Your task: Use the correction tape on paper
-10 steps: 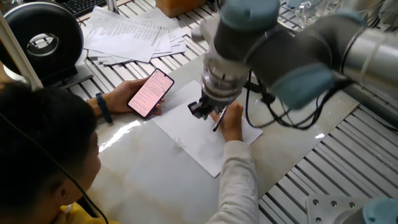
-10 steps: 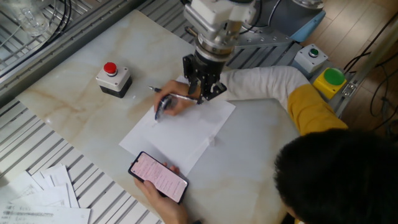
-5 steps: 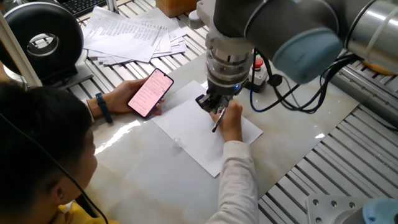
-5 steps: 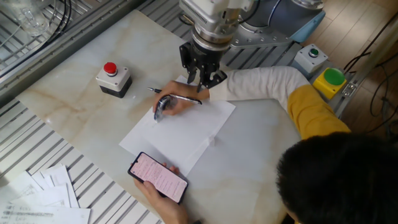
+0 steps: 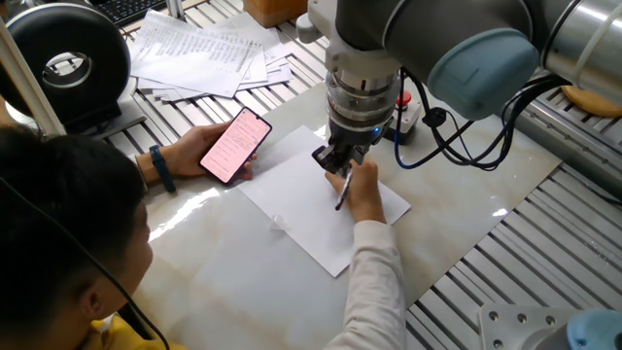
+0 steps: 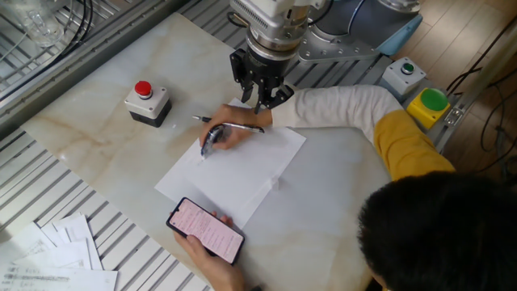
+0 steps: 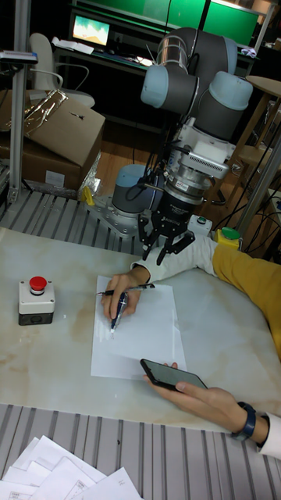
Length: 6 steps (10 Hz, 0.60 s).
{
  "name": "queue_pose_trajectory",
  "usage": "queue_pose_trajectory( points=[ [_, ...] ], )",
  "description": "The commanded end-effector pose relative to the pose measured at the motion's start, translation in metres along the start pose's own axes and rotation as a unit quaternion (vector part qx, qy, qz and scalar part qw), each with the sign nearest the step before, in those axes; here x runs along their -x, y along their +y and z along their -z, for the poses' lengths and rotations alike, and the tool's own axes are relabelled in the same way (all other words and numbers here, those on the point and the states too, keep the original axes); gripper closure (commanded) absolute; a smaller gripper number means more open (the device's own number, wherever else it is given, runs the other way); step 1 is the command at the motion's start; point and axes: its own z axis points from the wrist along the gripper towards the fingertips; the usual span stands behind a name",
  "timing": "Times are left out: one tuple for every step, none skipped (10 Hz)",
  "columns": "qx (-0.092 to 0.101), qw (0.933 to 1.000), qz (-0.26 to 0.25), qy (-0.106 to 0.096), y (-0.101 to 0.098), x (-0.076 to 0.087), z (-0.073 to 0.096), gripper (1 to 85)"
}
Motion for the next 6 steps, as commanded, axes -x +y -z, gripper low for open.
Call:
queue_pose_trajectory(
  points=[
    [0.005,1.0000,0.002,0.003,0.0006,-0.0018,0.0005,50.3],
    [0.007,1.0000,0.002,0.003,0.0015,-0.0021,-0.0004,50.3],
    [0.008,1.0000,0.002,0.003,0.0016,-0.0023,-0.0010,50.3],
    [0.009,1.0000,0.002,0.003,0.0017,-0.0026,-0.0014,50.3],
    [0.009,1.0000,0.002,0.002,0.0019,-0.0024,-0.0016,50.3],
    [0.010,0.9999,0.003,0.002,0.0022,-0.0025,-0.0018,50.3]
  ],
)
